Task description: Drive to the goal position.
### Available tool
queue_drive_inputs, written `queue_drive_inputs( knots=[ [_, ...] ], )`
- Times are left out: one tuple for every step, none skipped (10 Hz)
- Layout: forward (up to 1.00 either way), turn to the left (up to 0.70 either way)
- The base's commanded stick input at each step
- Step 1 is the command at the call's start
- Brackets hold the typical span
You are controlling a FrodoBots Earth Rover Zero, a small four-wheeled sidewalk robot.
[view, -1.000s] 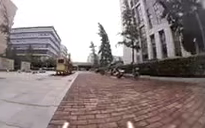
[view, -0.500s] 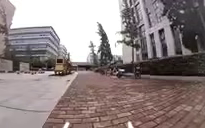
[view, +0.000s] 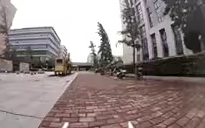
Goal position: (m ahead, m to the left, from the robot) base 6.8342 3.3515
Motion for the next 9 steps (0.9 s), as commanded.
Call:
queue_drive_inputs(
  knots=[
    [0.45,0.00],
    [0.45,0.00],
    [0.45,0.00],
    [0.45,0.00],
    [0.45,0.00],
    [0.45,0.00],
    [0.45,0.00],
    [0.45,0.00],
    [0.45,0.00]
  ],
)
